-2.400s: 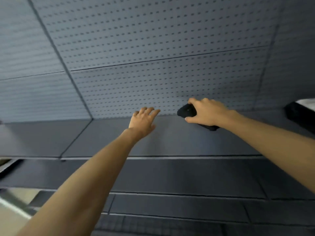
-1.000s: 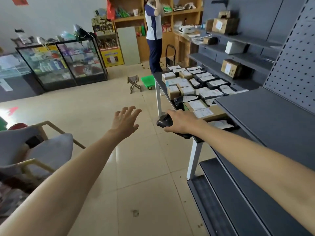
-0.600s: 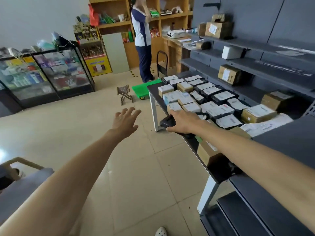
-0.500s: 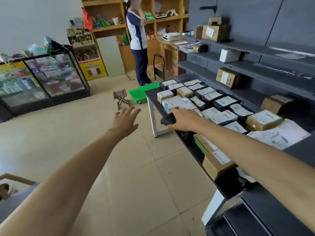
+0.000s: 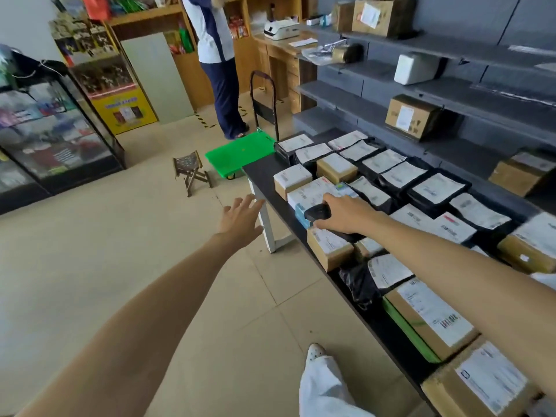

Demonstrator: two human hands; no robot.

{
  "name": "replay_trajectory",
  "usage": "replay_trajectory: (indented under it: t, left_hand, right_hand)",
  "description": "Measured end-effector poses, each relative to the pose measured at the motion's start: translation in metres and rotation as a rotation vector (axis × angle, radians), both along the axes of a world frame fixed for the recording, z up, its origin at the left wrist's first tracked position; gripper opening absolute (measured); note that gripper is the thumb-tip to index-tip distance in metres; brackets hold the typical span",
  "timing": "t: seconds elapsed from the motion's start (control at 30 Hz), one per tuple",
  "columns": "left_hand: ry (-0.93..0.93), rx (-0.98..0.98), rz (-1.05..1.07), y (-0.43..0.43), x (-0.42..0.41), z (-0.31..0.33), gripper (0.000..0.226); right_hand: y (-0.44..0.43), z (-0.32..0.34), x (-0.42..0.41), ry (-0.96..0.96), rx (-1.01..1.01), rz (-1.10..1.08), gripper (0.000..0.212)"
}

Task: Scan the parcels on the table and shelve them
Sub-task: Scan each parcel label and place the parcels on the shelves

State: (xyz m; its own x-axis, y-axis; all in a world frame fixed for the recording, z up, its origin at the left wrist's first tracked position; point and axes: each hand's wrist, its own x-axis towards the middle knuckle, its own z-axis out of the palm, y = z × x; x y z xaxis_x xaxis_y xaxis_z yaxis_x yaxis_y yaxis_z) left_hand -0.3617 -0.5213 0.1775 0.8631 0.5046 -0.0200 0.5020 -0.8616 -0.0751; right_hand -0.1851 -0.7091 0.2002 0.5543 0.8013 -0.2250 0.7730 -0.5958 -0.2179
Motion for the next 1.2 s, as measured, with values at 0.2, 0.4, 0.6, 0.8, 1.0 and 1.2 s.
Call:
replay_trajectory:
  t: [0.2,0.4,0.6,0.8,1.0,1.2]
  left_hand:
    - [0.051,-0.018,-0.003,0.103,0.102,0.001,0.072]
    - [0.100,-0.145,-0.021,0.156,0.185,-0.044,0.075]
    - [0.257,-0.305,0.007,0.184,0.244,-0.114,0.088]
    - [0.222,-0.416,0.073,0.208,0.291,-0.164,0.106]
    - [0.129,-0.551,0.103,0.241,0.304,-0.189,0.120]
    - [0.032,-0.543,-0.044,0.307,0.302,-0.160,0.105]
  right_hand:
    - [0.107,-0.019,0.098,0.060,0.029,-0.067,0.067]
    - [0.160,-0.055,0.156,0.147,-0.062,-0.133,0.065]
    - [0.182,-0.100,0.187,0.310,-0.030,-0.295,0.072]
    - [0.211,-0.133,0.198,0.338,0.023,-0.436,0.067]
    - [0.244,-0.143,0.192,0.386,0.046,-0.546,0.064]
    - [0.285,-0.108,0.194,0.335,0.066,-0.574,0.065]
